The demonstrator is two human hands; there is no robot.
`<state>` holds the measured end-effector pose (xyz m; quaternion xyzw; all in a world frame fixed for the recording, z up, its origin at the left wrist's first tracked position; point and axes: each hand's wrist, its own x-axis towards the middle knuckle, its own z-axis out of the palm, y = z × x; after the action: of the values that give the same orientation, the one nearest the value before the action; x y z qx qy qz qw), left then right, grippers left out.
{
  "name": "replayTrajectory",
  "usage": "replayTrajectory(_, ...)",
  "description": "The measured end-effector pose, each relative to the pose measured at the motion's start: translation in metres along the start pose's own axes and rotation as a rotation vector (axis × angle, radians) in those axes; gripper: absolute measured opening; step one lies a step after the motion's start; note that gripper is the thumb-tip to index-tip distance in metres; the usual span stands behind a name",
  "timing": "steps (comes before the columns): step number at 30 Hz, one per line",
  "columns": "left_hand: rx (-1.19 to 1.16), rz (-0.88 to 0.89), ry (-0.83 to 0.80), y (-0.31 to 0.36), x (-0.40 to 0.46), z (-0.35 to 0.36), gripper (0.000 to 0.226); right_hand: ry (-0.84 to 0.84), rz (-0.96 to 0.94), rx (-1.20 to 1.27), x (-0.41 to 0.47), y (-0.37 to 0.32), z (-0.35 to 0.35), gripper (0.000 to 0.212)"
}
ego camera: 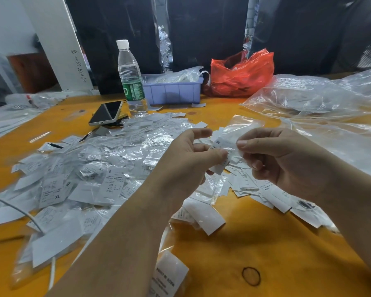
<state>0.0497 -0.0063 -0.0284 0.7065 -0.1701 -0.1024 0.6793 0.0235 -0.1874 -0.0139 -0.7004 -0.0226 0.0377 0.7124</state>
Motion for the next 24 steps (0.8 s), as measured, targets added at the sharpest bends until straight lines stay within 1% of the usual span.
replayTrajectory(2,-0.004,-0.001,0.018,-0.0005,0.0008,-0.0003,0.043,0.005,0.006,0.004,0.0005,0.0008,0.0004,0.016)
replayTrajectory(5,0.000,-0.005,0.004,-0.0009,0.0004,0.0007,0.045,-0.007,0.017,0.000,0.0010,0.0028,0.0026,0.010)
replayTrajectory(9,0.003,-0.013,-0.006,-0.0006,-0.0006,0.0018,0.046,-0.017,0.025,-0.025,0.0010,0.0048,0.0036,0.009)
replayTrajectory(12,0.007,-0.055,-0.015,0.0010,-0.0011,0.0014,0.042,0.016,0.014,0.004,0.0009,0.0029,0.0019,0.003)
replayTrajectory(13,0.010,-0.068,-0.027,0.0013,-0.0012,0.0015,0.039,0.038,0.010,0.021,0.0012,0.0019,0.0007,0.005)
replayTrajectory(14,0.012,-0.074,-0.029,0.0014,-0.0012,0.0014,0.037,0.059,0.009,0.034,0.0021,0.0018,-0.0010,0.012)
replayTrajectory(16,0.014,-0.065,0.006,0.0015,-0.0009,0.0005,0.036,0.090,0.007,0.052,0.0029,0.0010,-0.0022,0.023)
replayTrajectory(18,0.018,-0.044,0.046,0.0012,-0.0006,-0.0004,0.037,0.092,0.009,0.051,0.0032,0.0015,-0.0014,0.027)
replayTrajectory(19,0.023,-0.031,0.056,0.0008,-0.0006,-0.0006,0.038,0.088,0.014,0.042,0.0032,0.0025,-0.0004,0.026)
replayTrajectory(22,0.045,-0.002,0.067,-0.0002,-0.0007,-0.0006,0.041,0.061,0.033,0.001,0.0031,0.0057,0.0047,0.011)
replayTrajectory(24,0.073,0.007,0.077,-0.0009,-0.0008,-0.0006,0.043,0.047,0.039,-0.023,0.0025,0.0079,0.0073,0.014)
